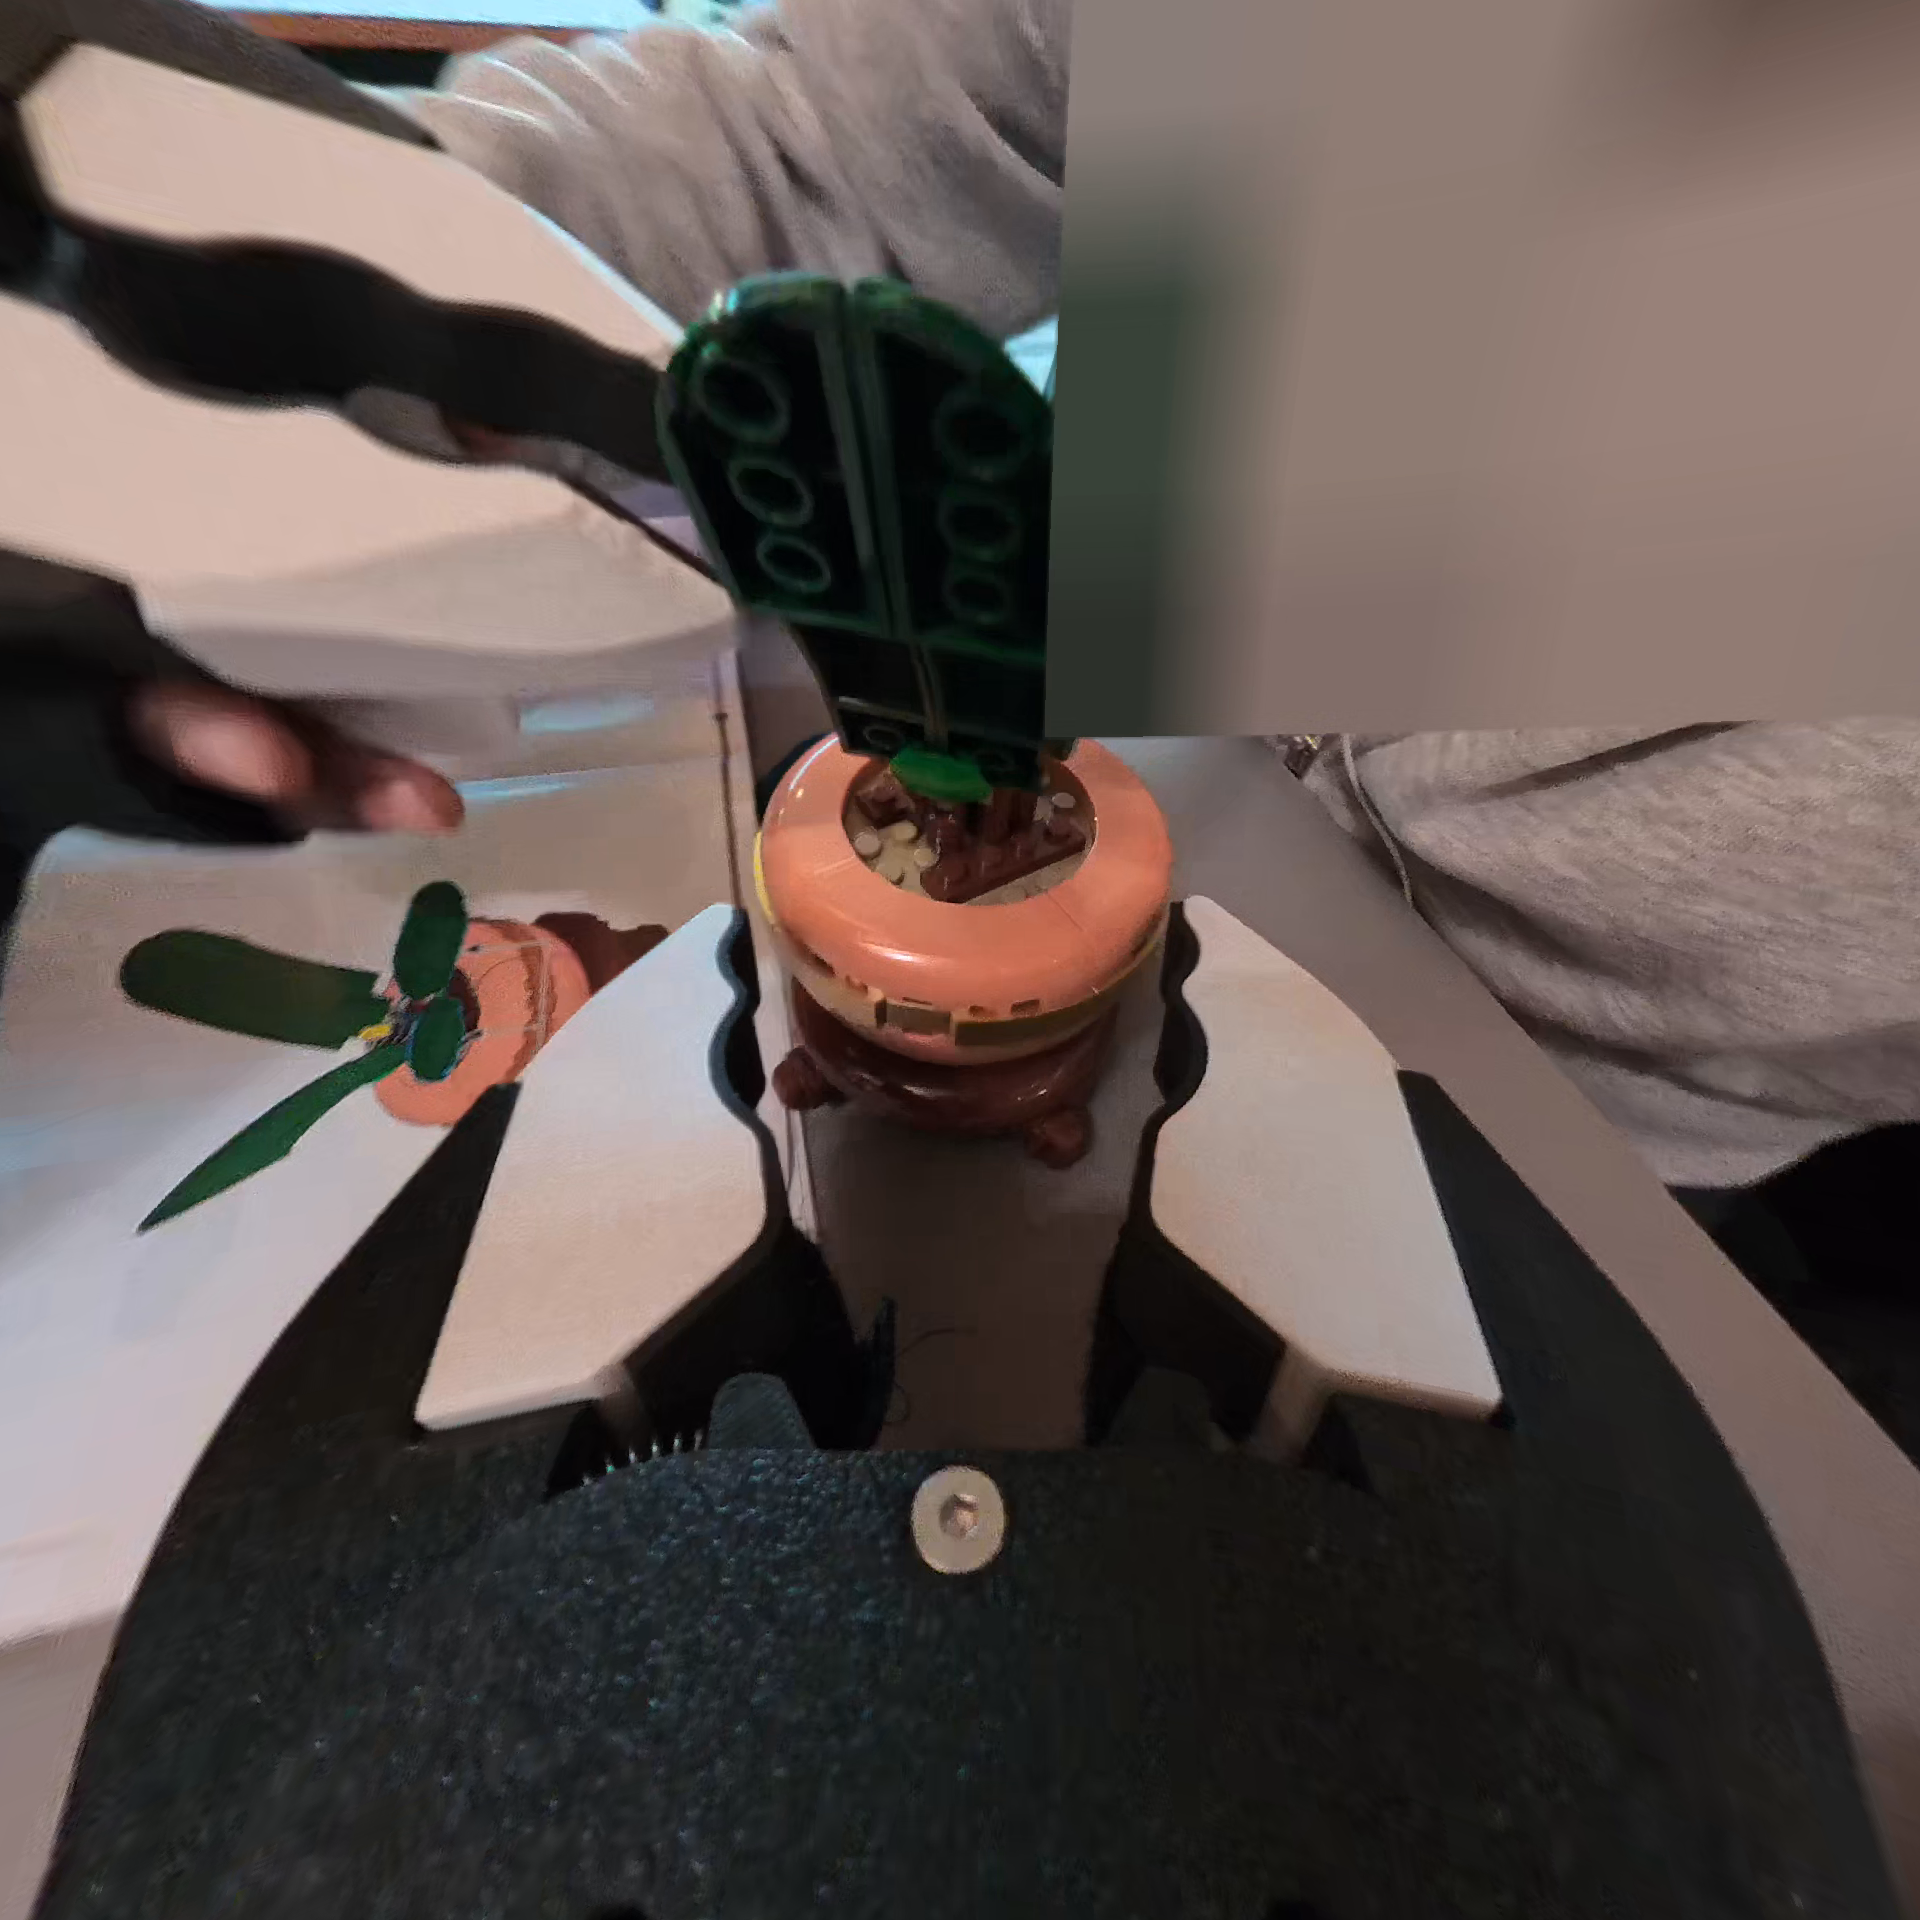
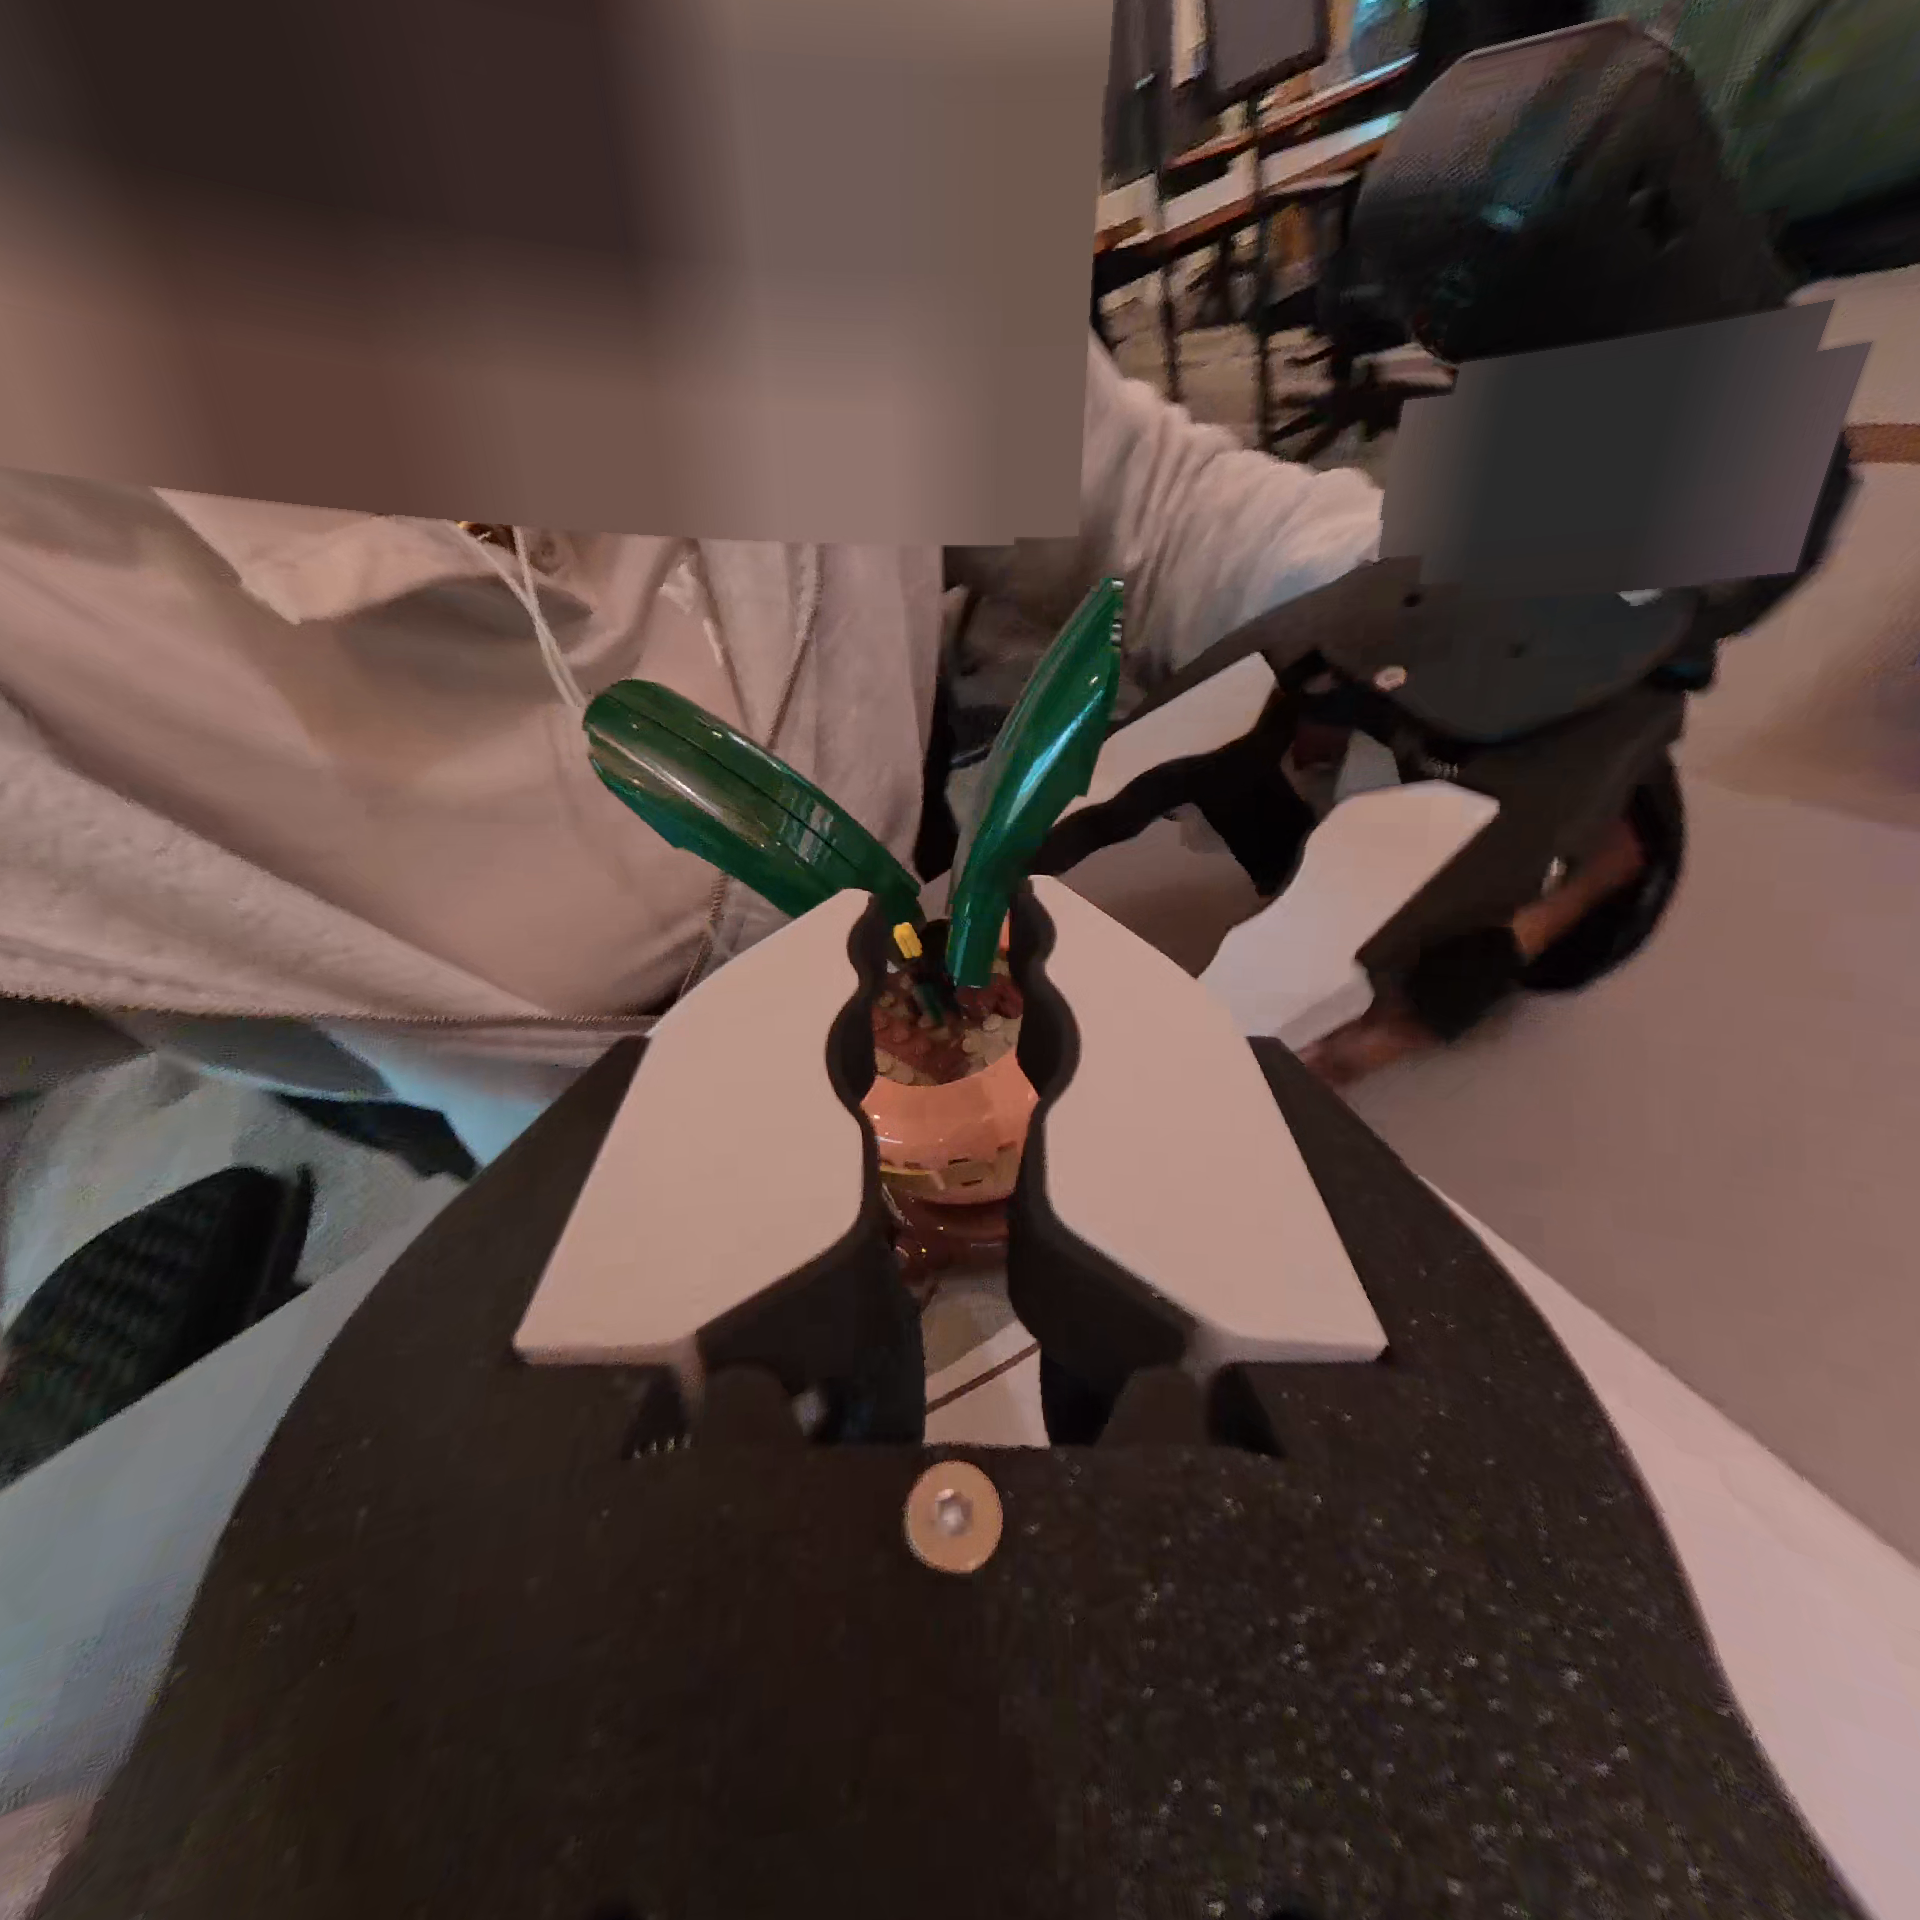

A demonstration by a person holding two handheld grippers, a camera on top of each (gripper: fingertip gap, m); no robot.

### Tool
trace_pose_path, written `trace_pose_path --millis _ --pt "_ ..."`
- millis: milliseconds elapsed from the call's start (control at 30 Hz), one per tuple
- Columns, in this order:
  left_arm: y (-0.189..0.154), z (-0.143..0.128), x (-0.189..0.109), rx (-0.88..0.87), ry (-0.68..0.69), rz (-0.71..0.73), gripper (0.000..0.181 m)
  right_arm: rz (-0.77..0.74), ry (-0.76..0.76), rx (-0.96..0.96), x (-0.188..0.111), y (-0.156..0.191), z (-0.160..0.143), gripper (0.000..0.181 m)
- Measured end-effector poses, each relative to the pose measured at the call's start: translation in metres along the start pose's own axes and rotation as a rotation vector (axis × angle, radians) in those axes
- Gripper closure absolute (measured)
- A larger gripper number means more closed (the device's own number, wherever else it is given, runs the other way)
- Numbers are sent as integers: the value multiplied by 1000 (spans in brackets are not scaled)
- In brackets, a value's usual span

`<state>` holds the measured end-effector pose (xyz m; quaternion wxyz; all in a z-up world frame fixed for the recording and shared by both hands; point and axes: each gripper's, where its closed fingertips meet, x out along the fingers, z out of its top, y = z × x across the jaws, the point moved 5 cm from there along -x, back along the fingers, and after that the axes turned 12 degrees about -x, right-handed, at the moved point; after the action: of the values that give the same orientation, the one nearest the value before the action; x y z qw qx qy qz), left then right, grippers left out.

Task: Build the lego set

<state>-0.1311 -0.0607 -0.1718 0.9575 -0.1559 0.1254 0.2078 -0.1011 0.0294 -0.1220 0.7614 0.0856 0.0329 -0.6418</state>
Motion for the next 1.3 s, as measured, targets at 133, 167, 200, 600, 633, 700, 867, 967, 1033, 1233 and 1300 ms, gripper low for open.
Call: trace_pose_path --millis 133,167,200,600,633,700,867,967,1033,1233,1300 --pt "-11 -1 -18 -54 -90 176 102 -217 -18 29 -5 11 -5 154" --pt "-15 -2 -19 -53 -99 224 102 -253 -20 45 -4 13 -7 151" --pt "-19 -3 -18 -46 -99 280 102 -263 -26 50 0 16 -8 150" --pt "-20 -6 15 -35 -54 319 102 -182 58 90 24 7 -17 161" --pt "-20 -6 15 -35 -50 322 102 -198 63 86 21 8 -14 160" --pt "-23 -6 12 -32 -57 347 102 -304 44 18 10 15 -2 160" --pt "-33 -8 -2 -41 -97 496 100 -832 7 -256 -20 66 32 106" --pt "-40 -8 -5 -40 -125 573 100 -1035 83 -224 -15 100 20 84" --pt "-43 -5 -5 -44 -160 608 102 -1125 220 -36 -11 114 -7 91" --pt "-51 3 -6 -49 -248 727 104 -1246 359 398 4 142 -64 132" --pt "-56 4 -6 -40 -247 743 106 -1211 405 491 10 144 -77 133"
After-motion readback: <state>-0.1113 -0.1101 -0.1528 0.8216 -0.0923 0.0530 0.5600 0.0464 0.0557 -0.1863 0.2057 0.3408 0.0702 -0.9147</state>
